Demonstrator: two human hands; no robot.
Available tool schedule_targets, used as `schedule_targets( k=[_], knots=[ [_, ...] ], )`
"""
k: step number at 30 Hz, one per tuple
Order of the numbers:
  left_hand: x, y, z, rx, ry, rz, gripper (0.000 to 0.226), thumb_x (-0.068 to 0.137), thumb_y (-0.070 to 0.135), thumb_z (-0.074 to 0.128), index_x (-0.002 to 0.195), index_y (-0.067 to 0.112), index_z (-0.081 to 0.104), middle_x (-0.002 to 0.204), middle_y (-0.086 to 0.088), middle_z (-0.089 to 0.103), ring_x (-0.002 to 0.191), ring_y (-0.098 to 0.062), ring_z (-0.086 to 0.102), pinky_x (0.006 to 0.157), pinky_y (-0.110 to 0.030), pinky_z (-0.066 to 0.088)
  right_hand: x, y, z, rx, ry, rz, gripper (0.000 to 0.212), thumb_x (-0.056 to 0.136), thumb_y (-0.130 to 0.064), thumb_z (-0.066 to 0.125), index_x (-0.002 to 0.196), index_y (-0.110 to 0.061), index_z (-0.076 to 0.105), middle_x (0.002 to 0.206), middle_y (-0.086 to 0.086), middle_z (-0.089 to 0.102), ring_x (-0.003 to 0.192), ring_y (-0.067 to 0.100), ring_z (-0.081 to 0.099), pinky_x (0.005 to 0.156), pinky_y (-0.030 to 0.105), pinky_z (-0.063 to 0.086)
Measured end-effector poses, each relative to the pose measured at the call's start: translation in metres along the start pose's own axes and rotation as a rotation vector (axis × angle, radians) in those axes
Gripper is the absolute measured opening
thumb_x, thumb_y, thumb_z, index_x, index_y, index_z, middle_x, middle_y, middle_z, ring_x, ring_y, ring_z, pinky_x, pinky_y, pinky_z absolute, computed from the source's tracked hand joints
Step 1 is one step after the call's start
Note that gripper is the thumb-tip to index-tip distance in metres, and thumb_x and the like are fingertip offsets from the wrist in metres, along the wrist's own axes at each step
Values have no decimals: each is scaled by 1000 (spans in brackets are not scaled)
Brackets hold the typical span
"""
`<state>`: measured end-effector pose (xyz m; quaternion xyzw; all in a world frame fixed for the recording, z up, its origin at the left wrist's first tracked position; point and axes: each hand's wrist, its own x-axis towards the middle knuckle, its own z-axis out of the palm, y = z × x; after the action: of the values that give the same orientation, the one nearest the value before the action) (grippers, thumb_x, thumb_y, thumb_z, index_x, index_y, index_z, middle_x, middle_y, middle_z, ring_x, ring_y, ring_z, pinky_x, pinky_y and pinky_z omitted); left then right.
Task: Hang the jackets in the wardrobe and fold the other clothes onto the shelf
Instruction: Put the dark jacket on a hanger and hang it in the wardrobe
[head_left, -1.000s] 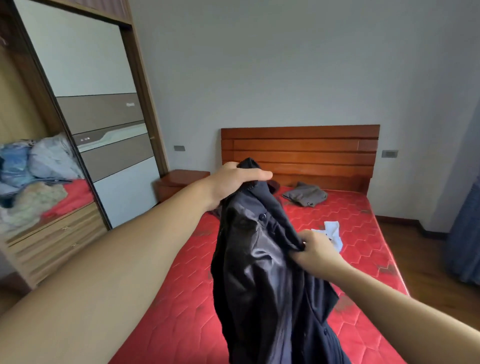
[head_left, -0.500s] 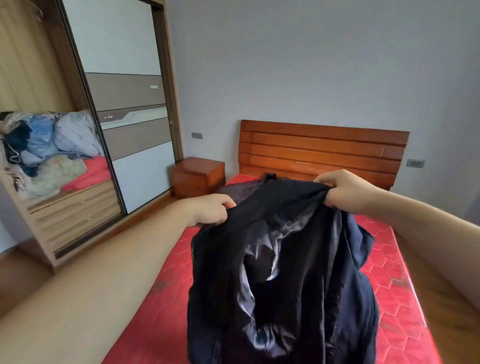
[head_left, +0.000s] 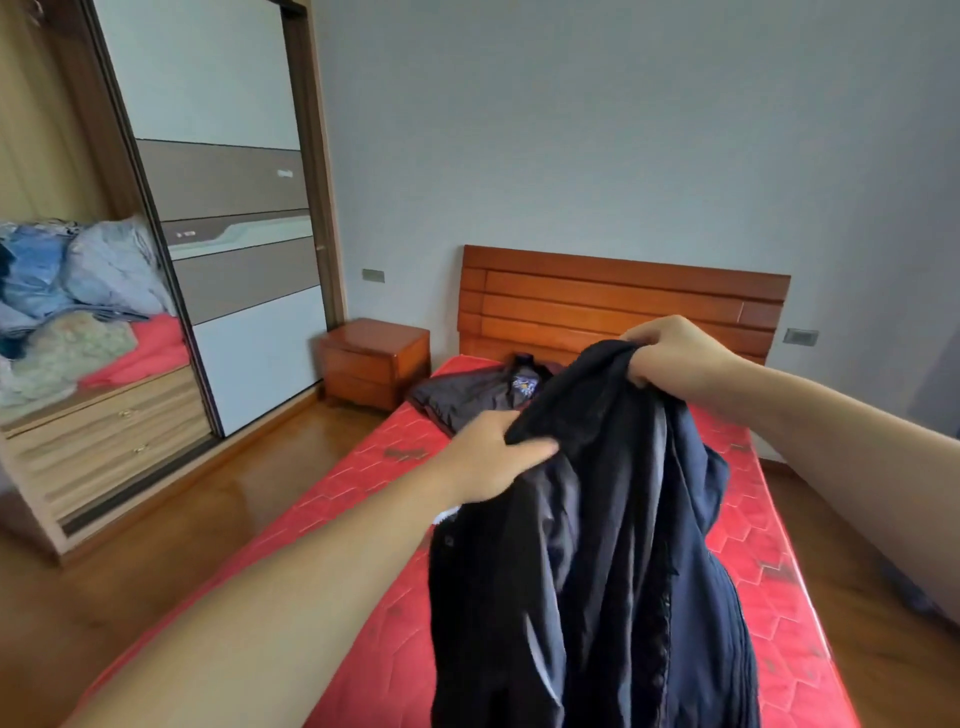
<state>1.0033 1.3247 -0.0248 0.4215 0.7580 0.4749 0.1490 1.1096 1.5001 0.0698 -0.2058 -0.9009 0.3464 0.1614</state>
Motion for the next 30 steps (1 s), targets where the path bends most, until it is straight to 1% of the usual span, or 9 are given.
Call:
schedule_targets(
  k=[3, 6, 9, 12, 15, 21, 23, 27, 30],
  knots=[
    [14, 31, -34, -30, 157, 104, 24, 93, 28, 64, 89, 5, 71, 85, -11, 73, 78, -18, 67, 78, -32, 50, -5, 16, -6, -34, -64, 47, 11, 66, -13, 64, 70, -4, 69, 64, 5, 57, 61, 16, 51, 61, 30, 40],
    [26, 78, -53, 249, 210, 304, 21, 93, 22, 62, 84, 4, 67, 73, -4, 66, 67, -15, 57, 60, -20, 41, -14, 27, 16, 88, -62, -12, 15, 75, -4, 67, 65, -15, 67, 61, -8, 61, 61, 6, 55, 57, 20, 45],
    [36, 100, -61, 417, 297, 407, 20, 89, 19, 60, 70, 12, 59, 62, 6, 54, 60, -11, 49, 56, -24, 35, -27, 37, 61, -46, 161, -202, 21, 71, -10, 76, 85, -21, 64, 85, -12, 55, 83, 3, 51, 66, 11, 39],
    [39, 102, -77, 475, 387, 376, 19, 84, 30, 56, 74, 15, 62, 65, 5, 59, 66, -17, 56, 60, -28, 41, -39, 52, 97, -27, 437, -241, 47, 68, -27, 82, 111, -29, 61, 98, -10, 44, 89, -1, 43, 77, 20, 39],
    [34, 99, -96, 485, 441, 367, 18, 80, 34, 53, 82, 22, 66, 73, 9, 64, 74, -19, 60, 65, -29, 45, -48, 49, 121, 239, 389, -258, 12, 80, -48, 65, 84, -37, 61, 80, -10, 56, 72, 1, 50, 67, 24, 42],
    [18, 78, -131, 524, 503, 310, 18, 89, 22, 58, 71, 27, 59, 64, 13, 55, 67, -16, 54, 59, -26, 40, -23, 17, 169, 224, 256, -319, 13, 92, -11, 55, 88, -14, 67, 82, 1, 60, 72, 11, 56, 66, 22, 46],
    [9, 68, -147, 534, 525, 279, 21, 89, 22, 58, 68, 25, 57, 63, 11, 55, 68, -20, 54, 58, -28, 41, -11, 8, 179, 208, 234, -283, 17, 93, -9, 55, 79, -12, 64, 69, 2, 60, 62, 13, 53, 65, 32, 47],
    [-19, 47, -188, 581, 588, 218, 21, 84, 32, 55, 79, 13, 65, 71, -2, 63, 75, -28, 58, 67, -41, 50, 7, -15, 164, 245, 327, -243, 30, 95, -7, 52, 71, -25, 57, 59, -11, 59, 56, -6, 53, 56, 11, 38],
    [-42, 42, -213, 601, 627, 171, 31, 80, 40, 50, 83, 15, 67, 75, -2, 65, 77, -27, 59, 69, -42, 51, 24, -41, 143, 72, 384, -348, 19, 98, -9, 45, 84, -18, 53, 68, -4, 57, 68, 15, 57, 61, 26, 34]
  ],
)
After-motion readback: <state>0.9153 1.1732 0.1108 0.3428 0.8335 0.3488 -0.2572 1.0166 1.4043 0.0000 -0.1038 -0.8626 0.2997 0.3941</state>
